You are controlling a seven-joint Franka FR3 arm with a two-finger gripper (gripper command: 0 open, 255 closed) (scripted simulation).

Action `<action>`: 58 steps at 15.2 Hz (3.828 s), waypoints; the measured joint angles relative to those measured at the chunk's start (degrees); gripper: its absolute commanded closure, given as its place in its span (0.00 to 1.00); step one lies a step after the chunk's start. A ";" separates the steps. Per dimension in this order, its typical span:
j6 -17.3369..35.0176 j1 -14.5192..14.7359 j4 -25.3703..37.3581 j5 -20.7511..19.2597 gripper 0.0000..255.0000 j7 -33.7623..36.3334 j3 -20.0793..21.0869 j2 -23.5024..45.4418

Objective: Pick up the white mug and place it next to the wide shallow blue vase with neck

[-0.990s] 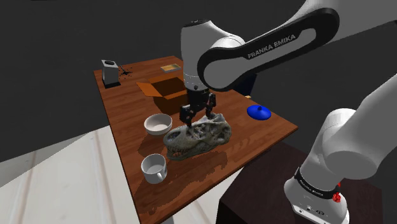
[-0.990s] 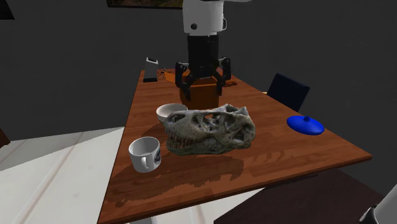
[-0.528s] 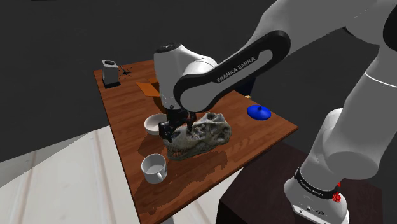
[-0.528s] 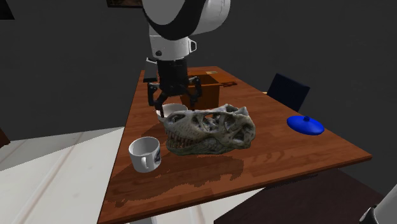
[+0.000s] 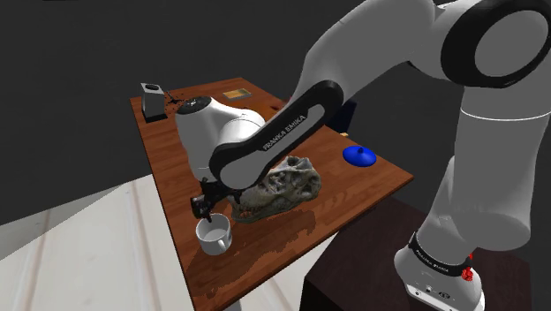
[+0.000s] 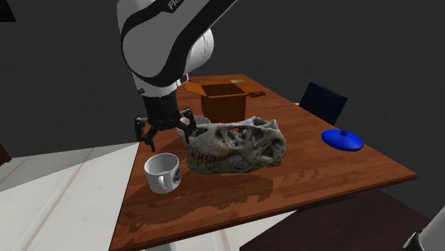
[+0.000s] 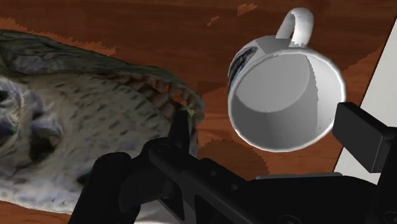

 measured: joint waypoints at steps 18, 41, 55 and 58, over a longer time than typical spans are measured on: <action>2.70 8.18 17.88 -8.58 0.00 7.55 -3.40 22.14; -0.81 7.47 18.22 -7.10 1.00 6.43 -2.32 18.80; -8.43 6.53 20.51 -4.33 1.00 4.36 -0.62 13.13; -10.25 6.41 21.55 -3.82 1.00 3.89 -0.36 12.27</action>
